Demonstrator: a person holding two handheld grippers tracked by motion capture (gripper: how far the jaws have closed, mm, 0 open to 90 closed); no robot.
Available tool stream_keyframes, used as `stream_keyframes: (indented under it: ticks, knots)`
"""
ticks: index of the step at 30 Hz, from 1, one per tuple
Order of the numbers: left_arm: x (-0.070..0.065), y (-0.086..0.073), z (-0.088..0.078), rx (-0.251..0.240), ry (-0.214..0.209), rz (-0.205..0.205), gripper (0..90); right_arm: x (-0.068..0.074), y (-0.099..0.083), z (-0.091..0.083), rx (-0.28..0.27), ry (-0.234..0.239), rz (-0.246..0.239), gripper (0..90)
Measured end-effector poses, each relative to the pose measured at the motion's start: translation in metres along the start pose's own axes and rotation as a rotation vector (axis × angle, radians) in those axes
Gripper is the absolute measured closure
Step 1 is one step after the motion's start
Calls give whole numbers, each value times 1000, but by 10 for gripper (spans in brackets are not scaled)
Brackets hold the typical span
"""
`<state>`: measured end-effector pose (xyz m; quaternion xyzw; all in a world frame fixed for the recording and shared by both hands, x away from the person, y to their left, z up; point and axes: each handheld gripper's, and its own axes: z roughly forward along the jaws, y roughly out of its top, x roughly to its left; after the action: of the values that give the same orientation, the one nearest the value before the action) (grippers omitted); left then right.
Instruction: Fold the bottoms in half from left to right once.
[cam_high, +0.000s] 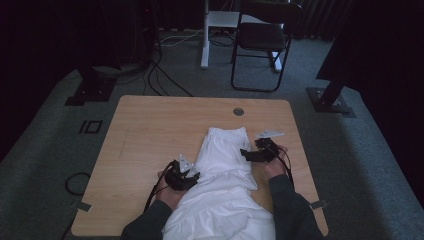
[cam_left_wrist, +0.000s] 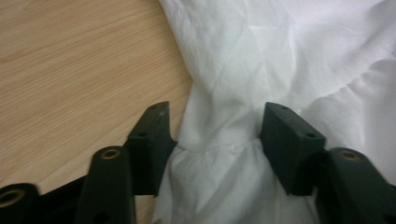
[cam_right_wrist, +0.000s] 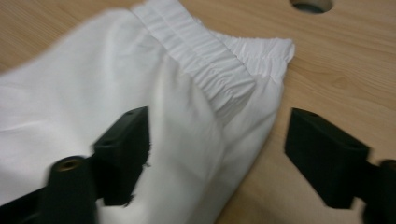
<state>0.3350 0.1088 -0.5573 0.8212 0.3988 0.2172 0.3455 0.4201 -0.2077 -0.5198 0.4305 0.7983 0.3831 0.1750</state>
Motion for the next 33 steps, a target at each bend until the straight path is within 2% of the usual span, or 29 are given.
stream_keyframes:
  ticks: [2, 4, 6, 8, 9, 11, 13, 15, 16, 19, 22, 25, 29, 33]
  knots:
    - [1, 0, 0, 2, 1, 3, 410, -1, 6, 17, 49, 2, -35, 125]
    - [1, 1, 0, 2, 3, 2, 391, -1, 9, 31, 71, -29, -71, 99]
    - [2, 2, 0, 6, 4, 8, 387, -2, 11, 42, 95, -40, -73, 98]
    - [2, 2, 0, 14, -3, 8, 387, -3, 12, 52, 128, -74, -83, 98]
    - [3, 2, 1, 17, -8, 6, 388, -4, 12, 55, 136, -66, -82, 106]
    - [4, 2, 1, 25, -23, -10, 390, -7, 13, 60, 150, -70, -56, 205]
    - [5, 3, 1, 33, -34, -16, 392, -11, 13, 60, 130, -11, -12, 440]
    - [5, 3, 0, 39, -42, -19, 402, -12, 14, 60, 121, 9, 12, 575]
    - [5, 3, 0, 42, -48, -28, 402, -12, 15, 60, 116, 9, 11, 616]
    - [7, 2, 0, 59, -93, -45, 402, -14, 15, 60, 111, 17, 63, 690]
    - [7, 5, -4, 73, -98, -25, 406, -15, 15, 61, 114, 14, 84, 702]
    - [14, 16, -9, 37, -68, -18, 398, -12, 17, 62, 124, -5, 76, 729]
    - [30, 44, -13, -47, -71, -28, 378, -12, 19, 63, 135, -5, 82, 748]
    - [46, 75, 4, -78, -93, -51, 366, -11, 20, 64, 135, -2, 82, 752]
